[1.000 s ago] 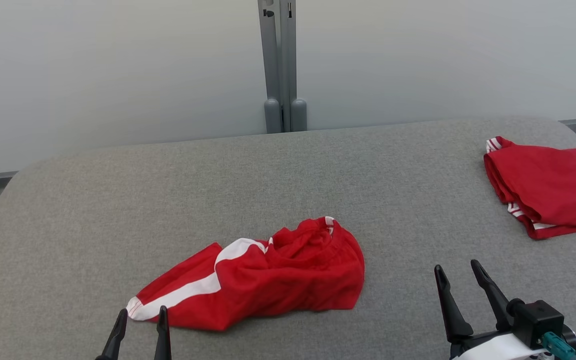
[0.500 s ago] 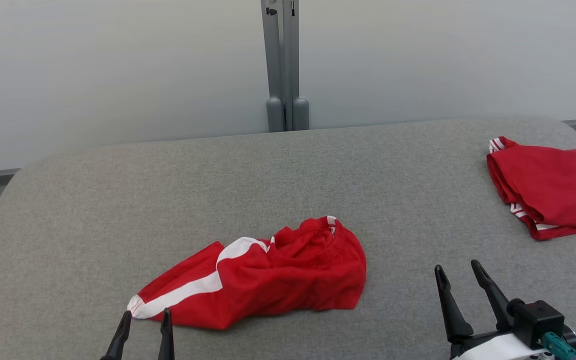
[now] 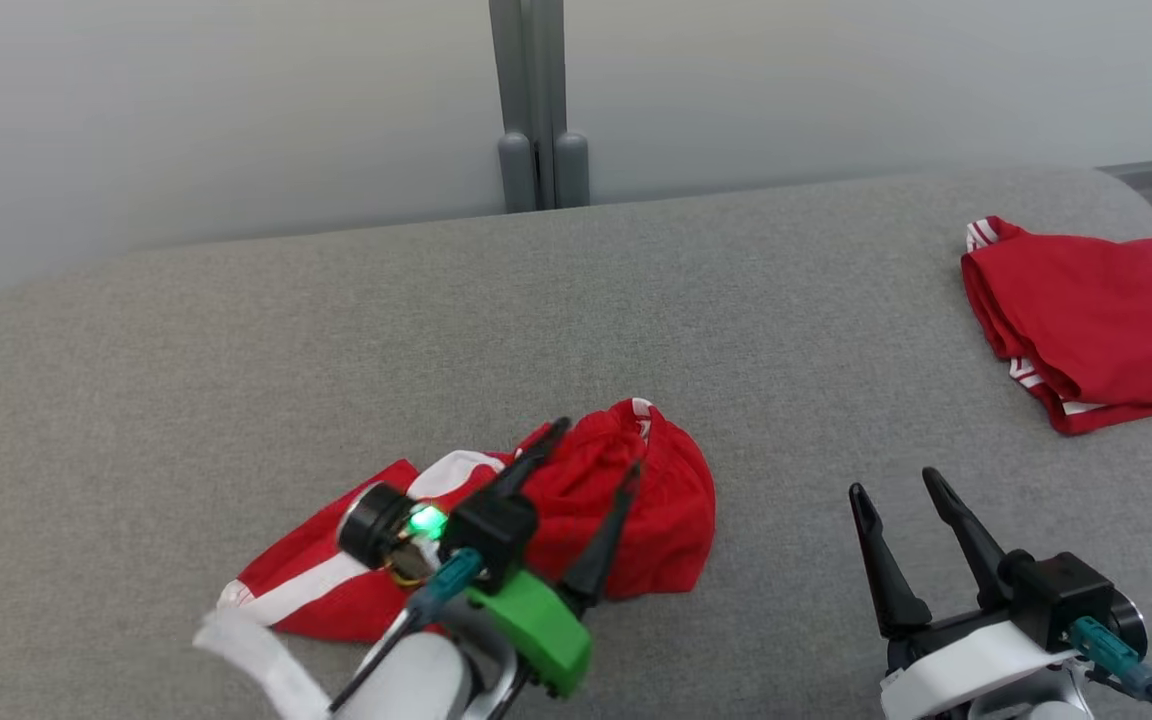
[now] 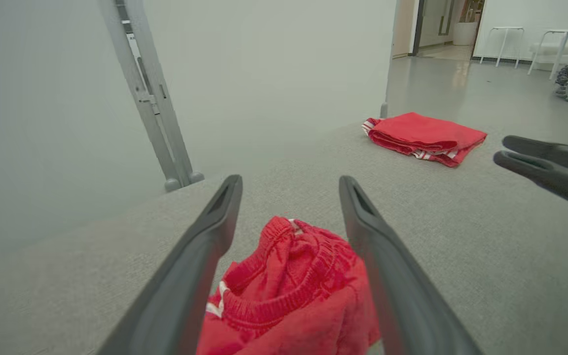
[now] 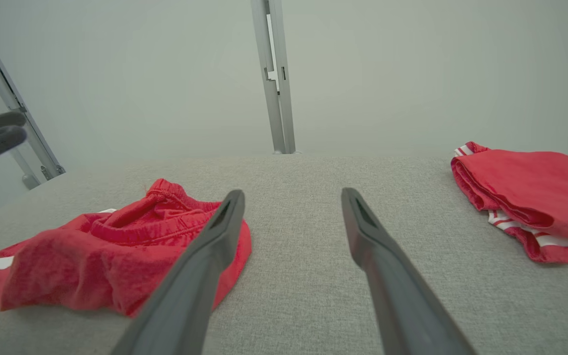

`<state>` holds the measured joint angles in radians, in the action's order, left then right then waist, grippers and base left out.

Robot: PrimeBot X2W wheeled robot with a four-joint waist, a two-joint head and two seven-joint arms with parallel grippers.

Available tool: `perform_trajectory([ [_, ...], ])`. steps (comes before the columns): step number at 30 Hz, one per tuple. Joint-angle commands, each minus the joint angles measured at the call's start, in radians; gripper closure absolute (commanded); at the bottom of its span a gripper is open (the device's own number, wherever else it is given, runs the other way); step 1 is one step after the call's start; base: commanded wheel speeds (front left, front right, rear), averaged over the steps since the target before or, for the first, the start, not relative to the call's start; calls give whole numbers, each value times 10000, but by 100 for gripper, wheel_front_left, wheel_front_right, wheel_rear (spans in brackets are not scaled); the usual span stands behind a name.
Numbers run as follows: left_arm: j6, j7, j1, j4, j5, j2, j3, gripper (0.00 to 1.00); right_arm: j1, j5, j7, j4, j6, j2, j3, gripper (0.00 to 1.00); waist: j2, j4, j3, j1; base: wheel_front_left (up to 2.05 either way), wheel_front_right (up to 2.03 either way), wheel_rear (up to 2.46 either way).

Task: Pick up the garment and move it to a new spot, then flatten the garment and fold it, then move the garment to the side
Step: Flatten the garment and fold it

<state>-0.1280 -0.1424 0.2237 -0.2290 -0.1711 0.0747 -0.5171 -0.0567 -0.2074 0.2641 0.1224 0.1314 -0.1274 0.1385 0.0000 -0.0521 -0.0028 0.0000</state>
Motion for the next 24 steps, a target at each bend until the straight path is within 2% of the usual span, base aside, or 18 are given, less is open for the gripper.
perform_trajectory([
  [1, -34, 286, 613, -193, -315, 171, -635, 0, 232, 97, 0, -25, -17, -68, -1, 0, 0, -404, 636, 0, 0, 0, 0],
  [4, -26, 864, 1811, -841, -1127, 365, -1938, 0, 466, 108, 0, -28, -17, -116, 25, 0, 0, -686, 1107, 0, 0, 0, 0],
  [8, -27, 1420, 2998, -2176, -2009, 410, -2904, 0, 708, 156, 2, -27, -17, -158, -14, 0, 0, -1059, 1551, 0, 0, 0, 0],
  [17, 22, 2979, 4522, -5406, -2632, -59, -3206, 0, 1013, 149, 1, -13, -17, 31, 35, 0, 0, -1570, 2026, 0, 0, 0, 0],
  [24, 2, 3080, 5056, -6110, -2953, -191, -3476, 0, 1192, 88, 1, 79, -17, 212, 194, 0, 0, -1933, 2028, 0, 0, 0, 0],
])
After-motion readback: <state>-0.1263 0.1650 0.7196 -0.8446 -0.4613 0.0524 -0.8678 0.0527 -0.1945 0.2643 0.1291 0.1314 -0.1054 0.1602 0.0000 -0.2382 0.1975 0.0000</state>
